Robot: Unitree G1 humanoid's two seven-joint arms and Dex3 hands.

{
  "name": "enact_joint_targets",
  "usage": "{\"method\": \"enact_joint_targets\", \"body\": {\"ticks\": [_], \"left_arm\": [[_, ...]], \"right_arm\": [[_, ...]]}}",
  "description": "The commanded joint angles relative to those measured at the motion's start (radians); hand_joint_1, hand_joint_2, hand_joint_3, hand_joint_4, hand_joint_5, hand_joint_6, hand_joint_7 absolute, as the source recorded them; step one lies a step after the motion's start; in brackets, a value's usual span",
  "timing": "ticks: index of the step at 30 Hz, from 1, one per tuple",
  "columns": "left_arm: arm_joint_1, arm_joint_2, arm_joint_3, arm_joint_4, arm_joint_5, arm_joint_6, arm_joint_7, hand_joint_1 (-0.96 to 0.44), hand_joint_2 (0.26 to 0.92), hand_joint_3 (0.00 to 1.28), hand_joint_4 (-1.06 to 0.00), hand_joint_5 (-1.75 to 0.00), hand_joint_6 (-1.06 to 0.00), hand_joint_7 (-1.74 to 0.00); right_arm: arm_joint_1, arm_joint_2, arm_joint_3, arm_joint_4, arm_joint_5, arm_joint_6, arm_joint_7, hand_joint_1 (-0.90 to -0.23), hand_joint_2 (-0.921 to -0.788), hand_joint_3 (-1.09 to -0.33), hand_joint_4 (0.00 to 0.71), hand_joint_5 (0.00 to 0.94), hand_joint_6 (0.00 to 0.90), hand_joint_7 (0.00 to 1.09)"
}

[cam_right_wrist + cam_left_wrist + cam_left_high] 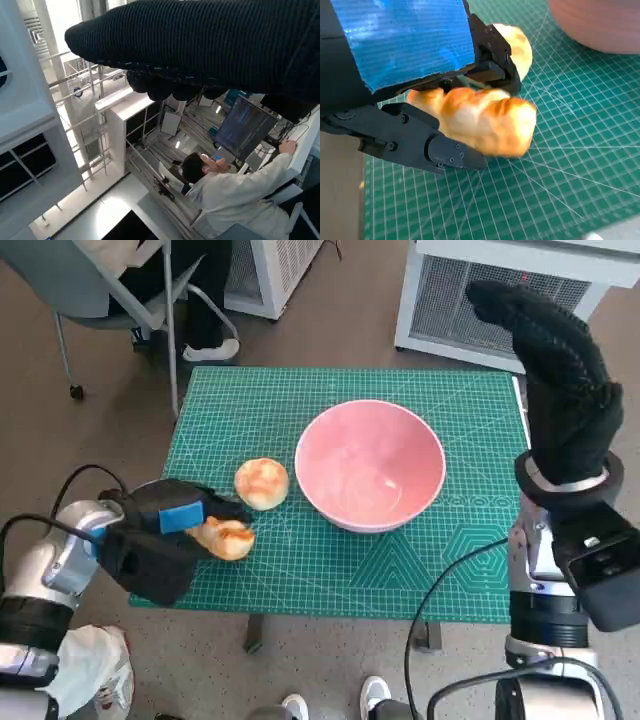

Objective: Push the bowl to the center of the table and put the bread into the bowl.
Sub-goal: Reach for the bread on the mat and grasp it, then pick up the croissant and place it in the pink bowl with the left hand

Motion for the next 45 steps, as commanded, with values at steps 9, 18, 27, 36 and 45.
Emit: {"method": "enact_joint_targets", "body": {"ticks": [9, 18, 27, 36, 45], "left_arm": [[-0.026, 0.069, 0.079, -0.125, -0.217, 0.008, -0.220, 0.00, 0.919, 0.09, -0.66, -1.23, -0.61, -1.15], [-0.100, 0.079, 0.216, -0.335, -0.463, 0.168, -0.358, 0.00, 0.921, 0.12, -0.56, -1.28, -0.64, -1.17], [-0.276, -0.054, 0.272, -0.415, -0.453, 0.205, -0.213, 0.00, 0.920, 0.10, -0.60, -1.27, -0.65, -1.14], [-0.465, -0.247, 0.171, -0.246, -0.325, 0.117, -0.093, 0.00, 0.918, 0.06, -0.64, -1.21, -0.69, -1.12], [-0.614, -0.370, 0.026, 0.065, -0.119, 0.040, -0.006, 0.00, 0.920, 0.08, -0.62, -1.13, -0.68, -1.21]], "right_arm": [[0.026, -0.002, -0.001, 0.010, -0.007, 0.006, -0.003, -0.568, -0.921, -0.766, 0.304, 0.004, 0.030, 0.58], [0.035, -0.006, -0.005, -0.001, 0.009, 0.014, 0.004, -0.578, -0.921, -0.761, 0.304, 0.003, 0.026, 0.59], [0.030, -0.004, -0.005, 0.009, 0.016, 0.018, 0.005, -0.590, -0.921, -0.748, 0.304, 0.003, 0.023, 0.59], [0.029, -0.002, -0.003, -0.002, 0.014, 0.023, 0.001, -0.589, -0.921, -0.747, 0.304, 0.002, 0.021, 0.59], [0.041, -0.004, -0.005, -0.026, 0.002, 0.027, -0.008, -0.586, -0.921, -0.748, 0.304, 0.002, 0.020, 0.60]]}}
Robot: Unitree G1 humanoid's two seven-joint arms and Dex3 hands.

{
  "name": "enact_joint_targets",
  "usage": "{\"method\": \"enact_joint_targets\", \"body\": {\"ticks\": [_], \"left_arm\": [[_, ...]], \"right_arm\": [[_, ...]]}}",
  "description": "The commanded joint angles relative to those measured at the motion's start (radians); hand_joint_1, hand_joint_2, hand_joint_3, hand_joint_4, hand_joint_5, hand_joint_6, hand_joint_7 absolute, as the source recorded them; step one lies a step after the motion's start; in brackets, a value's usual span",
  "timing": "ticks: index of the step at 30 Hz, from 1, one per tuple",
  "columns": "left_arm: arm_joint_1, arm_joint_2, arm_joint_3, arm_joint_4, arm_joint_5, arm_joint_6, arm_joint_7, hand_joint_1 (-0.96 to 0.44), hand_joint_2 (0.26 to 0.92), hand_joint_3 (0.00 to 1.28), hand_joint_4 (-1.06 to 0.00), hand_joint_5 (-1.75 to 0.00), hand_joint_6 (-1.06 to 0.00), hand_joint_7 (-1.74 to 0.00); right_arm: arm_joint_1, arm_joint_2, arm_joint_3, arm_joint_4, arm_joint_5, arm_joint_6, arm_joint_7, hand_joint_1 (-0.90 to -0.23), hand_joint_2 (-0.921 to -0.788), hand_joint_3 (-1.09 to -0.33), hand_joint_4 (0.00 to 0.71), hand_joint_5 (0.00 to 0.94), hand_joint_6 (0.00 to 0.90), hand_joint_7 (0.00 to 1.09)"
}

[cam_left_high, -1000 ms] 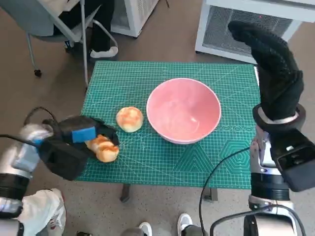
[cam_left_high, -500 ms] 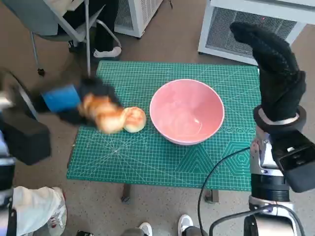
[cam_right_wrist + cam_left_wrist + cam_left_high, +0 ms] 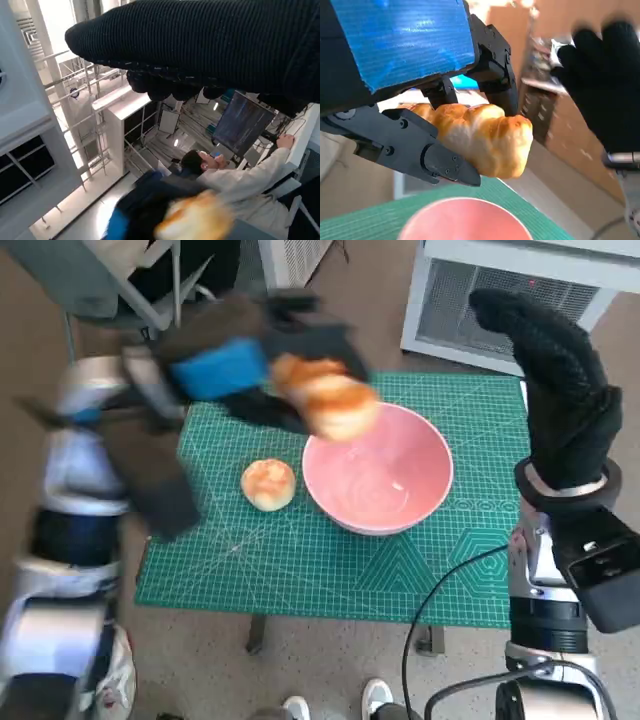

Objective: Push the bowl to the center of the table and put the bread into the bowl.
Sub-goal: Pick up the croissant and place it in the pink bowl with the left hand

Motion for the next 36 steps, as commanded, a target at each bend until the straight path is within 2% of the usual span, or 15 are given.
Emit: {"method": "enact_joint_targets", "body": {"ticks": [1, 9, 17, 19, 21, 23, 24, 25, 26, 29, 32, 36], "left_arm": [[-0.081, -0.051, -0.085, 0.161, 0.137, -0.013, 0.070, 0.00, 0.920, 0.08, -0.62, -1.13, -0.68, -1.23], [-0.137, -0.148, -0.157, 0.395, 0.240, 0.019, 0.162, 0.00, 0.920, 0.11, -0.59, -1.13, -0.62, -1.30], [-0.136, -0.210, -0.189, 0.524, 0.272, 0.046, 0.190, 0.00, 0.921, 0.14, -0.59, -1.19, -0.57, -1.30], [-0.135, -0.222, -0.197, 0.545, 0.277, 0.067, 0.180, 0.00, 0.921, 0.16, -0.58, -1.23, -0.53, -1.31], [-0.135, -0.230, -0.204, 0.560, 0.280, 0.095, 0.155, 0.00, 0.921, 0.22, -0.53, -1.31, -0.43, -1.38], [-0.136, -0.233, -0.209, 0.572, 0.279, 0.126, 0.109, -0.06, 0.908, 0.20, -0.38, -0.73, -0.31, -0.85], [-0.135, -0.234, -0.211, 0.575, 0.278, 0.139, 0.086, -0.08, 0.906, 0.18, -0.33, -0.59, -0.27, -0.74], [-0.137, -0.232, -0.212, 0.578, 0.274, 0.153, 0.053, -0.11, 0.911, 0.14, -0.26, -0.38, -0.22, -0.57], [-0.137, -0.230, -0.211, 0.578, 0.271, 0.163, 0.030, -0.15, 0.906, 0.11, -0.17, -0.25, -0.16, -0.45], [-0.143, -0.218, -0.202, 0.565, 0.257, 0.184, -0.034, -0.25, 0.894, 0.06, -0.05, -0.08, -0.08, -0.29], [-0.143, -0.199, -0.184, 0.543, 0.239, 0.186, -0.068, -0.38, 0.896, 0.05, -0.02, -0.03, -0.05, -0.24], [-0.118, -0.158, -0.141, 0.510, 0.196, 0.122, -0.060, -0.53, 0.914, 0.06, 0.00, 0.00, -0.04, -0.21]], "right_arm": [[0.029, -0.007, -0.002, -0.014, -0.012, 0.012, -0.007, -0.586, -0.921, -0.748, 0.304, 0.002, 0.020, 0.60], [0.043, -0.018, -0.007, -0.027, -0.014, 0.015, -0.006, -0.587, -0.921, -0.748, 0.303, 0.001, 0.014, 0.60], [0.054, -0.027, -0.011, -0.042, -0.022, 0.027, -0.014, -0.589, -0.921, -0.748, 0.303, 0.001, 0.012, 0.60], [0.058, -0.029, -0.012, -0.048, -0.025, 0.030, -0.017, -0.589, -0.921, -0.747, 0.303, 0.001, 0.011, 0.60], [0.062, -0.030, -0.013, -0.054, -0.029, 0.032, -0.020, -0.590, -0.921, -0.747, 0.303, 0.001, 0.011, 0.60], [0.065, -0.031, -0.014, -0.061, -0.034, 0.035, -0.025, -0.591, -0.921, -0.747, 0.302, 0.001, 0.011, 0.60], [0.067, -0.031, -0.014, -0.064, -0.037, 0.036, -0.027, -0.591, -0.921, -0.747, 0.301, 0.000, 0.011, 0.60], [0.068, -0.032, -0.014, -0.066, -0.039, 0.037, -0.030, -0.591, -0.921, -0.747, 0.300, 0.000, 0.011, 0.60], [0.069, -0.032, -0.014, -0.068, -0.042, 0.038, -0.032, -0.591, -0.921, -0.747, 0.299, 0.000, 0.011, 0.60], [0.071, -0.033, -0.015, -0.071, -0.043, 0.040, -0.034, -0.592, -0.921, -0.747, 0.298, 0.000, 0.010, 0.60], [0.073, -0.032, -0.015, -0.073, -0.044, 0.042, -0.037, -0.592, -0.921, -0.747, 0.297, 0.000, 0.010, 0.60], [0.074, -0.031, -0.014, -0.074, -0.042, 0.045, -0.039, -0.592, -0.921, -0.747, 0.297, 0.000, 0.009, 0.60]]}}
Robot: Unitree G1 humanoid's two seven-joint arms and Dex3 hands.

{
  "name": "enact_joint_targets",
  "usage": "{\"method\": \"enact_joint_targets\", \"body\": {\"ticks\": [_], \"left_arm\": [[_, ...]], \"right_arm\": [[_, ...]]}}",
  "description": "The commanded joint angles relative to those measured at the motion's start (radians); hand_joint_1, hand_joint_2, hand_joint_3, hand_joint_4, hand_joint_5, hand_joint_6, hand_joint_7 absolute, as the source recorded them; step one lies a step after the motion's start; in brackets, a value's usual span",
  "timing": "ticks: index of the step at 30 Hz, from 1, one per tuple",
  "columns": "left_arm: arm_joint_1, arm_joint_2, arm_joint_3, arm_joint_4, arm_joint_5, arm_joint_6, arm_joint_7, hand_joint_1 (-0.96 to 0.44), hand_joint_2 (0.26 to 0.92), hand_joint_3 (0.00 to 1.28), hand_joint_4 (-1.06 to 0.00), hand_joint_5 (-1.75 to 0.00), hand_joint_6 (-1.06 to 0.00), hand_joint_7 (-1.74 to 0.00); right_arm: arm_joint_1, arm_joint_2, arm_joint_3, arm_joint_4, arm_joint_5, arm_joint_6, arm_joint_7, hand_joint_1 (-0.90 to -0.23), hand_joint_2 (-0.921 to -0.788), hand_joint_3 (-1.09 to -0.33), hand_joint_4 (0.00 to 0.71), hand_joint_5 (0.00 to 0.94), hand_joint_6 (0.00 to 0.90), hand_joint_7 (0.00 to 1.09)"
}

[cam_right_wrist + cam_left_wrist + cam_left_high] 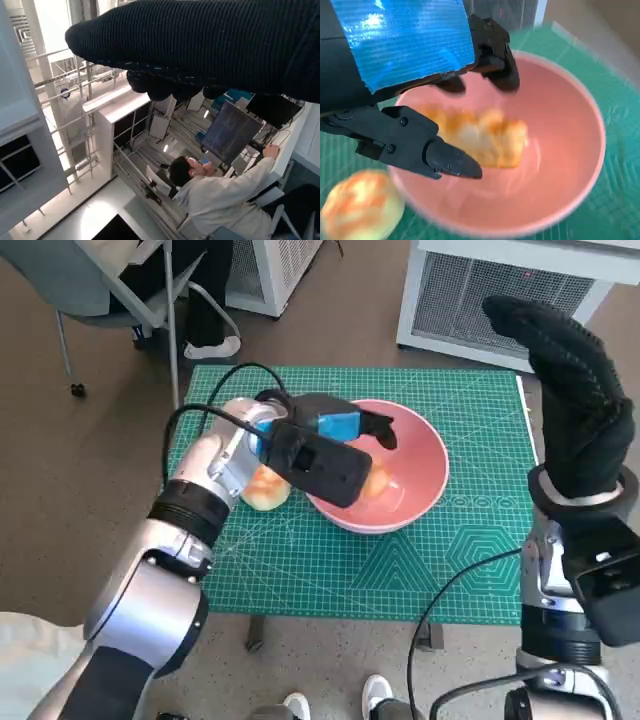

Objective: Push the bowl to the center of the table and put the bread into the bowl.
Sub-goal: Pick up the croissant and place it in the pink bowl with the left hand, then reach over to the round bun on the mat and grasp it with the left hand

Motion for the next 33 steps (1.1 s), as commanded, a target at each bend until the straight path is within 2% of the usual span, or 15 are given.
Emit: {"method": "enact_joint_targets", "body": {"ticks": [1, 5, 10, 15, 20, 26, 33], "left_arm": [[0.003, 0.064, 0.060, -0.056, -0.063, -0.079, 0.005, -0.54, 0.915, 0.06, 0.00, 0.00, -0.03, -0.21], [0.030, 0.109, 0.106, -0.096, -0.111, -0.139, 0.009, -0.62, 0.920, 0.11, 0.00, 0.00, -0.05, -0.21], [0.063, 0.175, 0.157, -0.164, -0.169, -0.179, -0.014, -0.63, 0.921, 0.14, 0.00, 0.00, -0.09, -0.22], [0.104, 0.257, 0.199, -0.265, -0.218, -0.157, -0.069, -0.58, 0.921, 0.14, -0.03, -0.01, -0.13, -0.22], [0.148, 0.338, 0.220, -0.336, -0.212, -0.131, -0.068, -0.54, 0.921, 0.11, -0.09, -0.03, -0.19, -0.23], [0.183, 0.387, 0.214, -0.335, -0.182, -0.121, -0.040, -0.49, 0.920, 0.04, -0.15, -0.03, -0.24, -0.22], [0.195, 0.399, 0.185, -0.267, -0.146, -0.107, -0.026, -0.47, 0.906, 0.01, -0.17, -0.02, -0.26, -0.20]], "right_arm": [[0.023, 0.000, 0.000, -0.003, -0.004, 0.016, -0.007, -0.592, -0.921, -0.747, 0.297, 0.000, 0.009, 0.60], [0.024, 0.003, 0.002, -0.005, 0.000, 0.018, -0.007, -0.592, -0.921, -0.748, 0.295, 0.000, 0.008, 0.61], [0.026, 0.006, 0.004, -0.011, 0.002, 0.020, -0.007, -0.595, -0.921, -0.749, 0.295, 0.000, 0.008, 0.61], [0.028, 0.008, 0.004, -0.012, 0.004, 0.017, -0.007, -0.594, -0.921, -0.749, 0.295, 0.000, 0.007, 0.61], [0.022, 0.007, 0.004, -0.004, 0.011, 0.013, 0.000, -0.591, -0.921, -0.750, 0.295, 0.000, 0.006, 0.61], [0.012, 0.007, 0.005, 0.012, 0.022, 0.010, 0.008, -0.596, -0.921, -0.748, 0.295, 0.000, 0.005, 0.61], [-0.003, 0.012, 0.009, 0.038, 0.026, 0.001, 0.015, -0.605, -0.921, -0.747, 0.295, 0.000, 0.005, 0.61]]}}
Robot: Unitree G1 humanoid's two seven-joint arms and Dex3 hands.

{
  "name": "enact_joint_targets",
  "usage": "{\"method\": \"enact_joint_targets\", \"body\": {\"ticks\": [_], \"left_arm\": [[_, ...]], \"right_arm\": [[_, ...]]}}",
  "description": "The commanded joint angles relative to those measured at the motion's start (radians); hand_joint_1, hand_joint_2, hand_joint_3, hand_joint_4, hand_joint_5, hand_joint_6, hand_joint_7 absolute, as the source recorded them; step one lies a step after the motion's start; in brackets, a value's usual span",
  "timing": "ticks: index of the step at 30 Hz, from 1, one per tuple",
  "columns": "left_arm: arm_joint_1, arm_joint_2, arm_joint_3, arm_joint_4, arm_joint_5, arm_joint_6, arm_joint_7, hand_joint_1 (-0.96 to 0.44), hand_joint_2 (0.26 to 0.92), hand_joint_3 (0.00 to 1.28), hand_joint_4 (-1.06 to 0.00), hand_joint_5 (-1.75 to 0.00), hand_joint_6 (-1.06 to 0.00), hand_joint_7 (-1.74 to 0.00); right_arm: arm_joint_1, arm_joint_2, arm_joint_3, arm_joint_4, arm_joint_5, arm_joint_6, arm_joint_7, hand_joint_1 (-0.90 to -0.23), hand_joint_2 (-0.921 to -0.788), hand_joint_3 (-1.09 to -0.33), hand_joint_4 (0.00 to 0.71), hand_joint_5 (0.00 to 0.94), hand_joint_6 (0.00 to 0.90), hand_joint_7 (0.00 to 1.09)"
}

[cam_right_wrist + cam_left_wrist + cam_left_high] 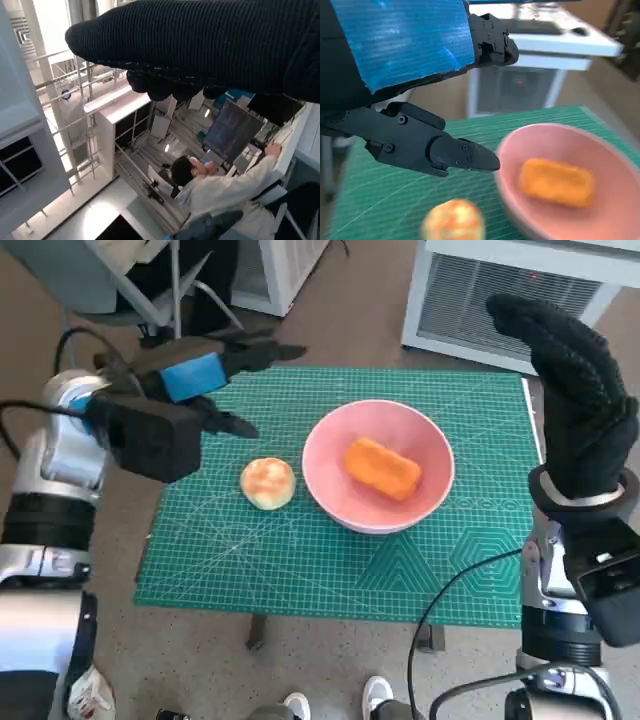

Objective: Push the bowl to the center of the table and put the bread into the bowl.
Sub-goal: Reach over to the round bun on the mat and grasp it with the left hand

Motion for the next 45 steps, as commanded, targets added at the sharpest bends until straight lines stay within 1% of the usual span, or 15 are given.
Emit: {"method": "enact_joint_targets", "body": {"ticks": [1, 8, 18, 24, 33, 36, 38, 39, 42, 43, 44, 45], "left_arm": [[0.014, 0.001, -0.027, 0.047, 0.035, 0.015, 0.012, -0.47, 0.904, 0.01, -0.17, -0.01, -0.26, -0.20], [0.006, -0.021, -0.061, 0.122, 0.079, 0.043, 0.034, -0.48, 0.891, 0.00, -0.16, 0.00, -0.25, -0.16], [-0.024, -0.094, -0.132, 0.254, 0.156, 0.098, 0.093, -0.47, 0.871, 0.00, -0.18, -0.01, -0.30, -0.10], [-0.032, -0.133, -0.171, 0.306, 0.193, 0.131, 0.104, -0.45, 0.866, 0.00, -0.19, -0.01, -0.32, -0.10], [-0.038, -0.189, -0.230, 0.354, 0.250, 0.211, 0.101, -0.41, 0.862, 0.00, -0.18, 0.00, -0.38, -0.11], [-0.037, -0.202, -0.250, 0.359, 0.267, 0.224, 0.094, -0.40, 0.863, 0.00, -0.24, -0.03, -0.40, -0.11], [-0.033, -0.208, -0.261, 0.357, 0.276, 0.223, 0.091, -0.39, 0.864, 0.00, -0.30, -0.05, -0.43, -0.12], [-0.029, -0.211, -0.268, 0.357, 0.282, 0.219, 0.092, -0.38, 0.864, 0.00, -0.32, -0.04, -0.44, -0.12], [-0.021, -0.218, -0.280, 0.361, 0.287, 0.208, 0.093, -0.34, 0.861, 0.00, -0.45, -0.08, -0.50, -0.13], [-0.017, -0.220, -0.282, 0.364, 0.286, 0.203, 0.092, -0.33, 0.860, 0.00, -0.47, -0.08, -0.50, -0.13], [-0.014, -0.221, -0.282, 0.366, 0.286, 0.199, 0.092, -0.30, 0.858, 0.00, -0.52, -0.10, -0.53, -0.15], [-0.009, -0.222, -0.282, 0.367, 0.283, 0.189, 0.093, -0.29, 0.857, 0.00, -0.53, -0.10, -0.54, -0.15]], "right_arm": [[-0.003, 0.009, 0.007, 0.027, 0.017, -0.006, 0.014, -0.605, -0.921, -0.747, 0.295, 0.000, 0.005, 0.61], [-0.010, 0.010, 0.010, 0.039, 0.024, -0.015, 0.023, -0.607, -0.921, -0.748, 0.295, 0.000, 0.005, 0.61], [-0.009, 0.002, 0.011, 0.036, 0.043, -0.017, 0.043, -0.602, -0.921, -0.749, 0.295, 0.000, 0.005, 0.61], [-0.002, -0.005, 0.007, 0.023, 0.044, -0.007, 0.046, -0.599, -0.921, -0.750, 0.295, 0.000, 0.005, 0.62], [0.008, -0.014, 0.001, 0.003, 0.031, 0.001, 0.034, -0.598, -0.921, -0.750, 0.295, 0.000, 0.004, 0.62], [0.010, -0.014, 0.000, -0.002, 0.026, 0.003, 0.030, -0.598, -0.921, -0.750, 0.295, 0.000, 0.002, 0.61], [0.012, -0.014, -0.001, -0.006, 0.022, 0.005, 0.028, -0.598, -0.921, -0.750, 0.295, 0.000, 0.001, 0.61], [0.013, -0.014, -0.002, -0.008, 0.020, 0.006, 0.026, -0.598, -0.921, -0.750, 0.295, 0.000, 0.001, 0.61], [0.017, -0.013, -0.002, -0.017, 0.015, 0.010, 0.022, -0.598, -0.921, -0.750, 0.295, 0.000, 0.001, 0.61], [0.018, -0.013, -0.002, -0.020, 0.013, 0.011, 0.020, -0.598, -0.921, -0.750, 0.295, 0.000, 0.001, 0.61], [0.020, -0.013, -0.002, -0.023, 0.012, 0.012, 0.019, -0.598, -0.921, -0.750, 0.295, 0.000, 0.001, 0.61], [0.021, -0.012, -0.002, -0.025, 0.008, 0.011, 0.016, -0.598, -0.921, -0.750, 0.295, 0.000, 0.001, 0.61]]}}
